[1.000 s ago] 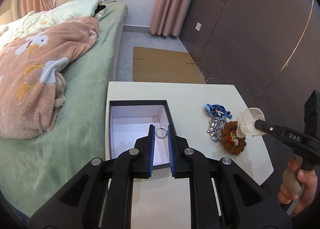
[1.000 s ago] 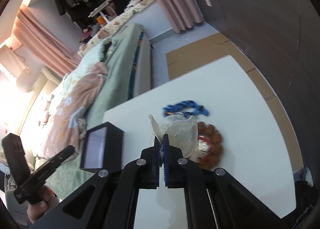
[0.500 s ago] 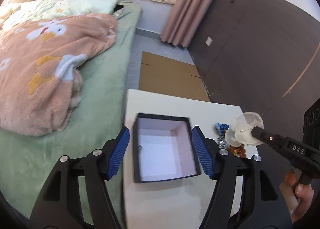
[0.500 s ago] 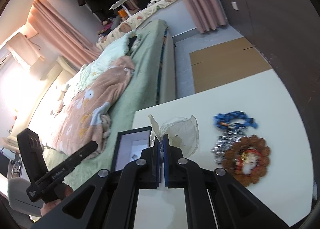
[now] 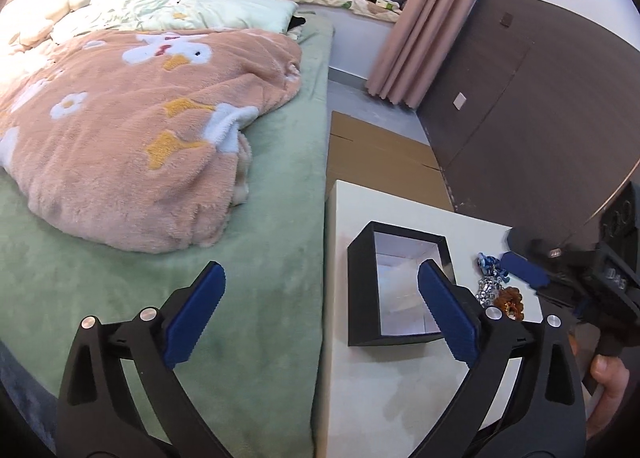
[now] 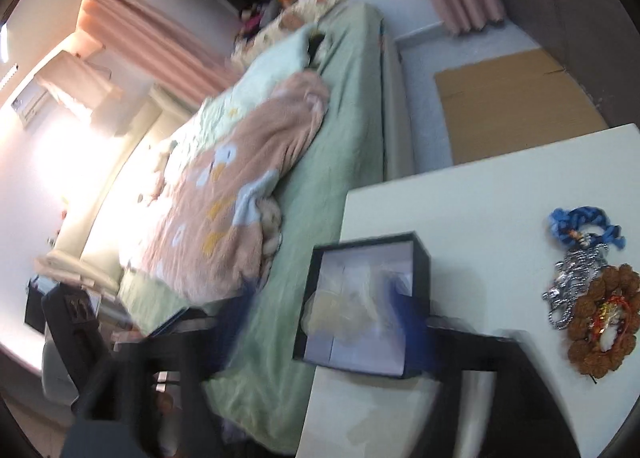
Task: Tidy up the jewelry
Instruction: 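Move the left tool over the brown bead bracelet, then close the left tool on the brown bead bracelet and lift it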
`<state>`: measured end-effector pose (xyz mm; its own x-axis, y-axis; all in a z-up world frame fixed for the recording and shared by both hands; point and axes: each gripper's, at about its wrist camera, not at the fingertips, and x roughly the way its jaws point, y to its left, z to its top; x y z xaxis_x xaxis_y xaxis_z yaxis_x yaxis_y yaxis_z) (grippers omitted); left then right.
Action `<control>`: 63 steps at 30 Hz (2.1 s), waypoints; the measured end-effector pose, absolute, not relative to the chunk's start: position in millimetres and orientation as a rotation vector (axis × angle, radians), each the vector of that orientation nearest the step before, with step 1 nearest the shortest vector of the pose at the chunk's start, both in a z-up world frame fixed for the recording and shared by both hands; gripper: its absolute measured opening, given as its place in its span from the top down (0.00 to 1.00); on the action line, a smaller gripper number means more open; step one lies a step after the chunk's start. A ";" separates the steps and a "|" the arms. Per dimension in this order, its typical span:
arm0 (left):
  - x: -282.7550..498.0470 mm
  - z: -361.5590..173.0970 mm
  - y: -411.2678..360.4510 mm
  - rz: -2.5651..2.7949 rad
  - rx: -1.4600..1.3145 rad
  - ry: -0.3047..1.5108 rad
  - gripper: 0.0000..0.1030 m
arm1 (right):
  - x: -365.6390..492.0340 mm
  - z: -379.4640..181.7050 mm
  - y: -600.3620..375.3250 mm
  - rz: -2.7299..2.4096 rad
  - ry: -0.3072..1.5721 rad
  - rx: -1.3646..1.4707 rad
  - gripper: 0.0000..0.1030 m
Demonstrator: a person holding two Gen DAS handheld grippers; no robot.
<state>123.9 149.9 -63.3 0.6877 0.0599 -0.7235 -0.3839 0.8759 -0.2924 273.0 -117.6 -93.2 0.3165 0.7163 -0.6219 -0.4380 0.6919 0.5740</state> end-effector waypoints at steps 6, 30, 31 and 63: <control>125.9 -61.4 139.8 0.249 -0.415 0.788 0.05 | 275.6 -91.9 -160.0 0.674 0.957 0.344 0.23; 176.0 -55.3 0.8 0.087 -0.172 0.827 0.05 | 271.3 -100.6 -316.0 0.431 0.948 0.340 0.07; 179.3 -57.5 -6.9 0.080 -0.161 0.835 0.05 | 270.8 -101.2 -317.4 0.439 0.954 0.334 0.07; 271.0 -154.4 -108.4 -0.172 -0.321 1.109 0.73 | 298.9 -149.7 -376.9 0.352 1.082 0.444 0.38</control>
<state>271.0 -108.4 -154.4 0.4382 -0.2947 -0.8492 -0.0232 0.9407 -0.3384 298.9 -376.9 -149.7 0.4295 0.4823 -0.7635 -0.0591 0.8587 0.5091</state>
